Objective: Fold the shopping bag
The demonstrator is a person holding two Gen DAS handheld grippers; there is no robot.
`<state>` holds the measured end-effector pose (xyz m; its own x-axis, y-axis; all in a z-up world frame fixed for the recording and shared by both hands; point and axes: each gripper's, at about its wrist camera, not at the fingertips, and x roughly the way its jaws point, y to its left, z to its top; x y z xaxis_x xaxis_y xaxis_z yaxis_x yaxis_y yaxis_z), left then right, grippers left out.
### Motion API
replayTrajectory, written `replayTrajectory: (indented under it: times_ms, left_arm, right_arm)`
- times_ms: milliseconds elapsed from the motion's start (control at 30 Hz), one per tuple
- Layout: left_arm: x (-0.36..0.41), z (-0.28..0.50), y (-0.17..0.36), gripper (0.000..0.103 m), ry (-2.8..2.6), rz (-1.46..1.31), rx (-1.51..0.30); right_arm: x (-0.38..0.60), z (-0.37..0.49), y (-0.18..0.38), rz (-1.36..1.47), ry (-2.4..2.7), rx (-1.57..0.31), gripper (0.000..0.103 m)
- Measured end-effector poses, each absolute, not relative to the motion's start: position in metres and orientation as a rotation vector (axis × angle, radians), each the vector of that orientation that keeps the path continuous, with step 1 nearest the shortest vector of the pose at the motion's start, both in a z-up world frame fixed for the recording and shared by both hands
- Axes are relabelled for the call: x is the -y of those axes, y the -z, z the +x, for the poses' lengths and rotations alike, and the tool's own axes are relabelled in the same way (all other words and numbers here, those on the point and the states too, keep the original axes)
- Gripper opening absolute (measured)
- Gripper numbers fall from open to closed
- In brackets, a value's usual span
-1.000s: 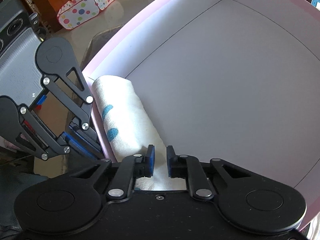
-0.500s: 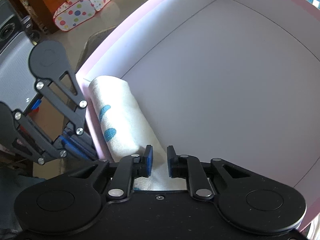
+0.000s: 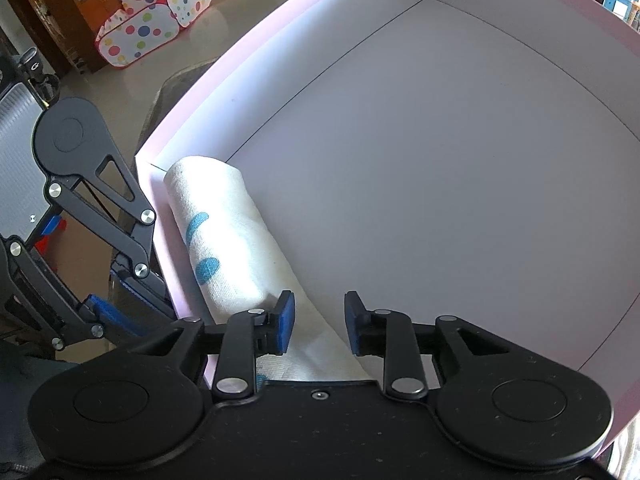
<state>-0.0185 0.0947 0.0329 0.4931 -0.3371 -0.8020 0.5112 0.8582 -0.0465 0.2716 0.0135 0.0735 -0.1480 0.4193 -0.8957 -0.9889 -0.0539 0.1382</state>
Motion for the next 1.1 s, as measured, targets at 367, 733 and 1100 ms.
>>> replayTrajectory:
  times_ms: [367, 733, 1100]
  left_arm:
    - [-0.094, -0.018, -0.031, 0.024, 0.522, 0.197, -0.923]
    - [-0.092, -0.019, -0.032, 0.032, 0.507, 0.189, -0.925]
    - [-0.093, -0.026, -0.034, 0.043, 0.447, 0.148, -0.926]
  right_arm:
    - [-0.017, 0.27, -0.069, -0.823, -1.486, -0.953, 0.034]
    - [-0.015, 0.267, -0.075, -0.786, -1.451, -0.916, 0.04]
    - [-0.008, 0.259, -0.074, -0.728, -1.352, -0.902, 0.046]
